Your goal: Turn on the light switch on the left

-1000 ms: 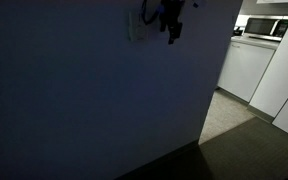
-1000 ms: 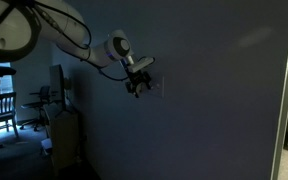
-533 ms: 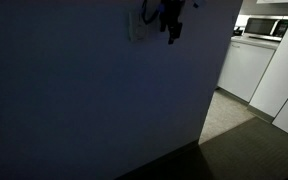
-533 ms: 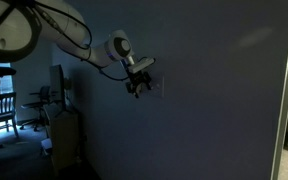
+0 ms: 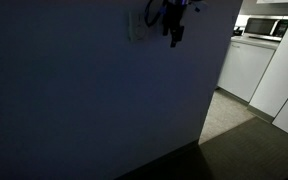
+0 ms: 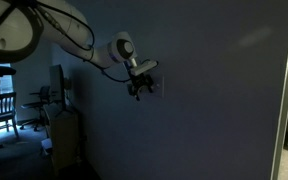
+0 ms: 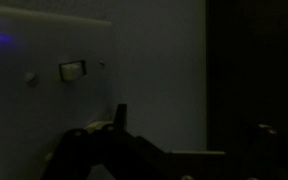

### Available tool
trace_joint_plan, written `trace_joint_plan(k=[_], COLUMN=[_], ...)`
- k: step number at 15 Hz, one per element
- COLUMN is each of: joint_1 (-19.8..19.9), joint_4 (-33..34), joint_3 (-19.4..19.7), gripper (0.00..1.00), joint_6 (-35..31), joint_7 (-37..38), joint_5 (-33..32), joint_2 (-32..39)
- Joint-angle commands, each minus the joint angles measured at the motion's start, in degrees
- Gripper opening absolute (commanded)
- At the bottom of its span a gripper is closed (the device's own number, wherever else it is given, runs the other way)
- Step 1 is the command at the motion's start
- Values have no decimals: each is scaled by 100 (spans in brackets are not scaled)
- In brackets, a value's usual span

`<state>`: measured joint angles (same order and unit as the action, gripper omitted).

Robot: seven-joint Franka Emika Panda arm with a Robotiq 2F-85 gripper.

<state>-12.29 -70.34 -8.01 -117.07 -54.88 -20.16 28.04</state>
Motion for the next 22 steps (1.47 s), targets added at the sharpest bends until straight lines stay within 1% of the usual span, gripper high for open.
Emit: trace_joint_plan(k=[1, 4, 13, 16, 22], joint_1=[121, 85, -114, -133, -160], joint_4=[49, 84, 249, 249, 315], joint_3=[29, 40, 61, 40, 2], gripper=[100, 100, 100, 100, 100], joint_6=[-210, -199, 26, 95, 436], joint_7=[-158, -166, -189, -202, -218], joint_5=[6, -67, -645, -698, -619], joint_2=[72, 23, -249, -248, -320])
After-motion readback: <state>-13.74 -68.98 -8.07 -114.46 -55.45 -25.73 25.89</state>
